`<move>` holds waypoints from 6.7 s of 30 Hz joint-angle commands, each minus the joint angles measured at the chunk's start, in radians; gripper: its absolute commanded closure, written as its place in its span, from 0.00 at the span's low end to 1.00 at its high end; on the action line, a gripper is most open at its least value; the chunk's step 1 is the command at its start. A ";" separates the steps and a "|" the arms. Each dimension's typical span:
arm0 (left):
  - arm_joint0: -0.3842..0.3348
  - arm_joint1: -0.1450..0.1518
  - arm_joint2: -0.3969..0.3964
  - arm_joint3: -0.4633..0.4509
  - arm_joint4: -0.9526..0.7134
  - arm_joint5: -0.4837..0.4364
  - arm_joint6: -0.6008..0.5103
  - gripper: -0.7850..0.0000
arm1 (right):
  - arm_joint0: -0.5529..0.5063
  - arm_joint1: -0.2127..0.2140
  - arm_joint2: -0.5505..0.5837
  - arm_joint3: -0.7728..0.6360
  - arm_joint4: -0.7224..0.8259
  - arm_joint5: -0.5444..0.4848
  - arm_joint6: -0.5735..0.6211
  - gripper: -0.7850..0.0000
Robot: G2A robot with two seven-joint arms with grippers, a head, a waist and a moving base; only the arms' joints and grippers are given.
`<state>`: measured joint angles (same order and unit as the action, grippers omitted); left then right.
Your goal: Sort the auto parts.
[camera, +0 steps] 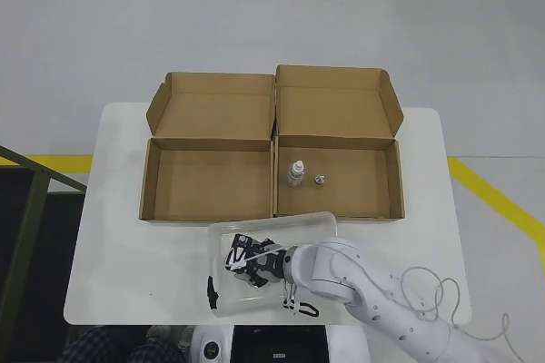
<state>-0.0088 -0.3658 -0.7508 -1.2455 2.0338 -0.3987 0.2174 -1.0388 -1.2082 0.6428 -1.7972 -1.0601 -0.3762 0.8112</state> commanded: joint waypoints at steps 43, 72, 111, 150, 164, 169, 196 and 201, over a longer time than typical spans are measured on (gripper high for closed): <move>0.000 0.000 0.000 0.000 0.000 0.000 0.000 0.00 | -0.070 -0.005 0.168 -0.041 0.145 -0.015 -0.203 1.00; 0.000 0.000 0.000 0.000 0.000 0.000 0.000 0.00 | -0.205 0.028 0.378 -0.157 0.264 -0.093 -0.393 1.00; 0.000 0.000 0.000 0.000 0.000 0.000 0.000 0.00 | 0.263 -0.109 0.096 0.271 0.002 0.176 -0.342 1.00; 0.000 0.000 0.000 0.000 0.000 0.000 0.000 0.00 | 0.335 -0.217 0.033 0.518 -0.086 0.199 -0.312 0.55; 0.000 0.000 0.000 0.000 0.000 0.000 0.000 0.00 | 0.230 -0.185 0.128 0.226 -0.150 0.133 -0.255 0.27; 0.000 0.000 0.000 0.000 0.000 0.000 0.000 0.00 | 0.169 -0.170 0.152 0.108 -0.160 0.067 -0.215 0.18; 0.000 0.000 0.000 0.000 0.000 0.000 0.000 0.00 | -0.179 -0.064 0.289 -0.215 -0.206 -0.374 -0.095 0.11; 0.000 0.000 0.000 0.000 0.000 0.000 0.000 0.00 | -0.195 -0.050 0.298 -0.199 -0.201 -0.445 -0.082 0.10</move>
<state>-0.0088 -0.3658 -0.7508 -1.2455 2.0338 -0.3987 0.2174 -1.2325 -1.2606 0.9400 -2.0010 -1.2636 -0.8063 0.7237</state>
